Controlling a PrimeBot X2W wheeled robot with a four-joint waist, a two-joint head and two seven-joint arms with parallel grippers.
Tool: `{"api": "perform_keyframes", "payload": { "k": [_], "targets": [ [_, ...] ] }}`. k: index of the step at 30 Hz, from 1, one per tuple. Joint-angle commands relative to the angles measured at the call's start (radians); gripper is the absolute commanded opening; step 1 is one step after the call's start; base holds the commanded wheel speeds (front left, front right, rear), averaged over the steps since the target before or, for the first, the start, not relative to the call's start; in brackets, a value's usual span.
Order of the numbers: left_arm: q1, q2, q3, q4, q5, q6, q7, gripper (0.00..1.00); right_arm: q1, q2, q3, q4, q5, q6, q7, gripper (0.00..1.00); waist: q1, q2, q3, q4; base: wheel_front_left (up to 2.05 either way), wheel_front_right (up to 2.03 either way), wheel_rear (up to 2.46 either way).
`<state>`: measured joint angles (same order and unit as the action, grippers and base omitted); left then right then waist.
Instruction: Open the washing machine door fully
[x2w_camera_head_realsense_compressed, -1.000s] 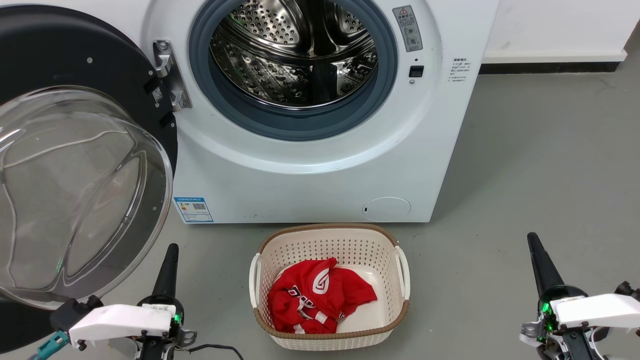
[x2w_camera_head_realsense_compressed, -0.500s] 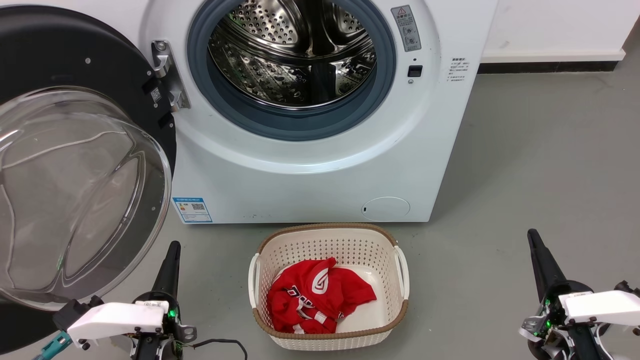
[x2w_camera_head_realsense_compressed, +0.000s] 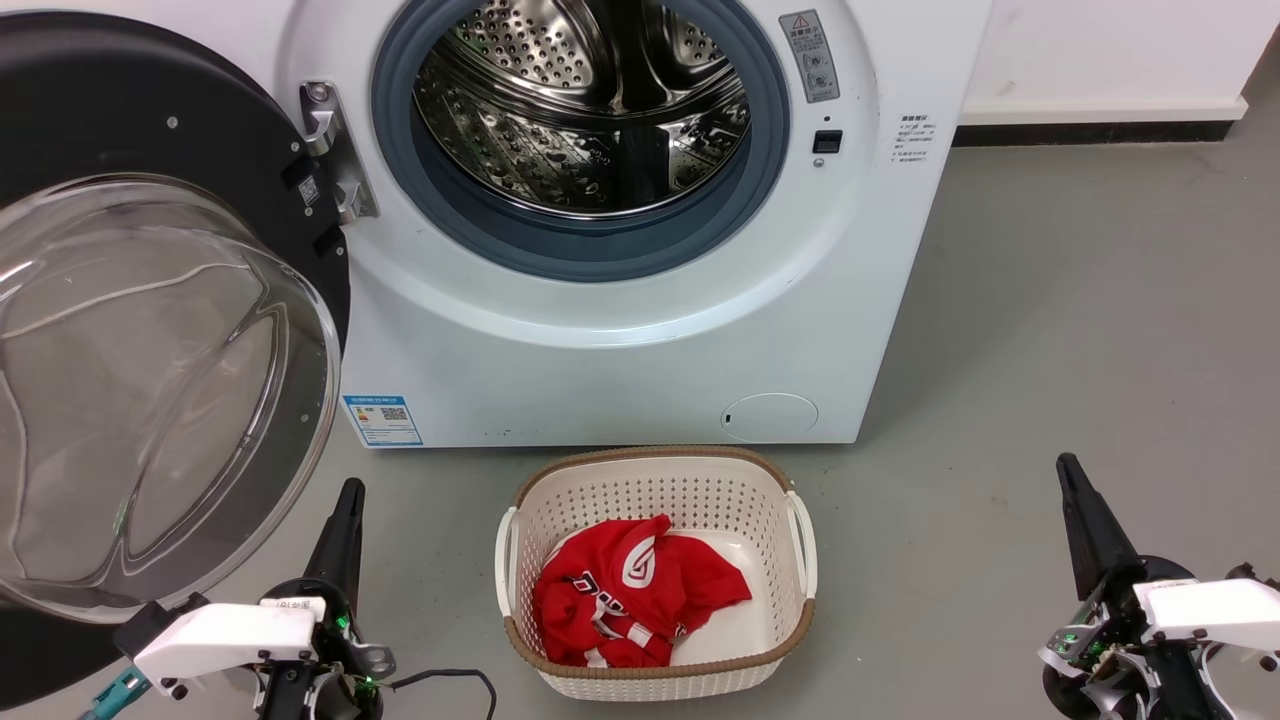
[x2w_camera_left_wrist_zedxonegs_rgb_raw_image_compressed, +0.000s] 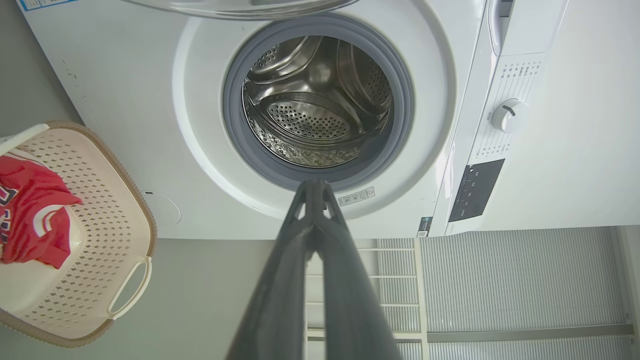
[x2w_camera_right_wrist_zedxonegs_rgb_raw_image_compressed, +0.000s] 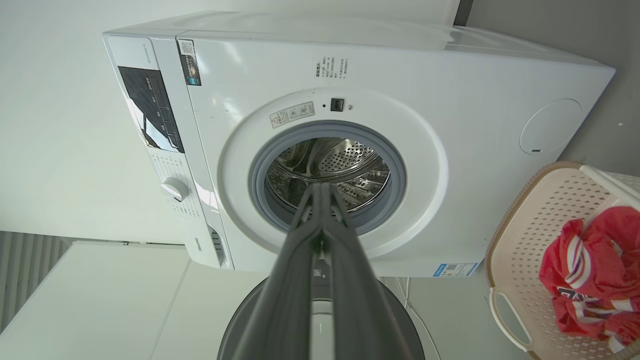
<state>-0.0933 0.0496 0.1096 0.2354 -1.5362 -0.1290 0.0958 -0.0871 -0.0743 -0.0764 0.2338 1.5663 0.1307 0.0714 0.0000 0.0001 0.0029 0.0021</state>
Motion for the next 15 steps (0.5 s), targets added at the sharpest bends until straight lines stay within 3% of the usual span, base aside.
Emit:
{"api": "perform_keyframes", "payload": {
  "k": [1,15],
  "targets": [
    [-0.018,0.001,0.005,0.005,-0.025,-0.003,0.008,0.00,-0.021,0.001,-0.003,0.004,0.023,0.000,0.009,0.00,0.0000,-0.0001,0.000,0.000,0.00,0.00,0.00],
    [-0.021,0.001,0.007,0.012,-0.077,-0.003,0.022,0.00,-0.025,0.005,-0.010,0.011,0.069,0.000,0.024,0.00,0.0000,-0.0001,0.000,-0.002,0.00,0.00,0.00]
  ]
}}
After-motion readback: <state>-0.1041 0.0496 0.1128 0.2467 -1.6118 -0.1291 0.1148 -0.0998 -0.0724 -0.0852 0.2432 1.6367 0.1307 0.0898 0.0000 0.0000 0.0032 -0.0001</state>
